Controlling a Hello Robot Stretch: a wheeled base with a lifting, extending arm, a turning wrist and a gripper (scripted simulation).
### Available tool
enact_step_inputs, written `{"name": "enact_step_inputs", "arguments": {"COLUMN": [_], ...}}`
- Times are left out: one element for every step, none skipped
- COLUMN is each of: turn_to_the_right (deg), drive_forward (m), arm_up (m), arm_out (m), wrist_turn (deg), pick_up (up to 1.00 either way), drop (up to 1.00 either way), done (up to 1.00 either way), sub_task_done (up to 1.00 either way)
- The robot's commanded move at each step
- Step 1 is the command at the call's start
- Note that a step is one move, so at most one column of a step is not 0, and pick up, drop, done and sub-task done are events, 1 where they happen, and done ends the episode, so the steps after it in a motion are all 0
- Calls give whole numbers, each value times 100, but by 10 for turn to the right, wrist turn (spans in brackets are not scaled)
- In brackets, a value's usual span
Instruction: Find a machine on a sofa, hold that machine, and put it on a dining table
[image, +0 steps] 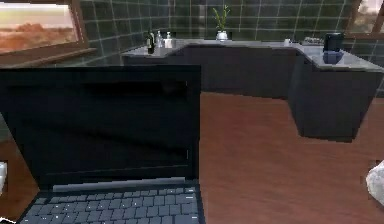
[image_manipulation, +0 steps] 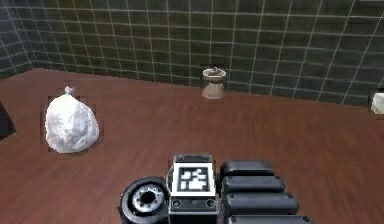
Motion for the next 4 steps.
{"name": "enact_step_inputs", "arguments": {"turn_to_the_right": [450,450,60,30], "drive_forward": [0,0,0,0], "arm_up": [0,0,0,0], "arm_out": [0,0,0,0], "wrist_turn": [0,0,0,0], "pick_up": [0,0,0,0], "drop": [0,0,0,0], "done": [0,0,0,0], "sub_task_done": [0,0,0,0]}}
